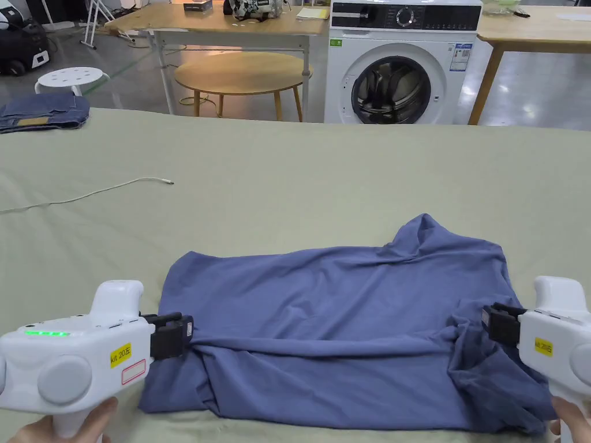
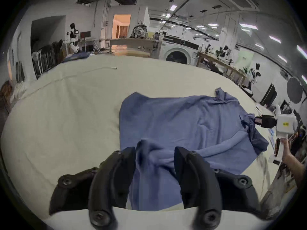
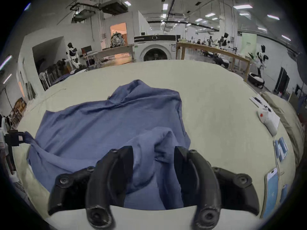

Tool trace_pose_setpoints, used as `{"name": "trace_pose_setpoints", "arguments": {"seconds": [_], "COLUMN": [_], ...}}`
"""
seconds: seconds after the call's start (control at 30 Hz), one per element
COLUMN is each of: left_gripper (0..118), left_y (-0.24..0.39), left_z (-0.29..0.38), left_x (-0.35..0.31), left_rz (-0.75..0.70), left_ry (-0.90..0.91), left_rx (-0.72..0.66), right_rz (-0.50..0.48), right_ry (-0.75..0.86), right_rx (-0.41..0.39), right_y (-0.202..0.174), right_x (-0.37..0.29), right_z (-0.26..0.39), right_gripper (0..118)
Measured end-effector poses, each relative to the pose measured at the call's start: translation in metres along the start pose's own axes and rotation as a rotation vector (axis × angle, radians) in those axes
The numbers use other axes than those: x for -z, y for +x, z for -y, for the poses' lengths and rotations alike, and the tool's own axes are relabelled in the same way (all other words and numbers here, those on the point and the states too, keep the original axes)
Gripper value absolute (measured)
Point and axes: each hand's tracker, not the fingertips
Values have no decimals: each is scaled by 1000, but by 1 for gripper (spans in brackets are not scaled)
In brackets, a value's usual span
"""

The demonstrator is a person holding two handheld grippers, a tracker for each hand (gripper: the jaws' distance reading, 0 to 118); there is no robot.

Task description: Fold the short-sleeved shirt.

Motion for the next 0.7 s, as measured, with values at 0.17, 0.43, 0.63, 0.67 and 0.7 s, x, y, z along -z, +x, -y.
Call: {"name": "trace_pose_setpoints", "arguments": {"seconds": [0.17,0.43,0.63,0.67,0.7], "left_gripper": [46,46,0,0,0], "left_y": [32,75,88,90,90], "left_z": [2,29,50,53,56], "left_x": [-76,-197,-229,-231,-230], "left_rz": [12,50,80,81,54], "left_ry": [191,457,410,413,372], "left_rx": [132,136,103,111,106], "right_rz": [-17,-77,-104,-111,-112], "right_ry": [158,338,353,351,351], "right_rx": [13,3,-27,-28,-28], "right_y": [3,-35,-61,-65,-67], "right_x": [-73,-204,-246,-250,-253], "right_z": [10,44,72,76,79], "right_gripper": [54,45,0,0,0]}}
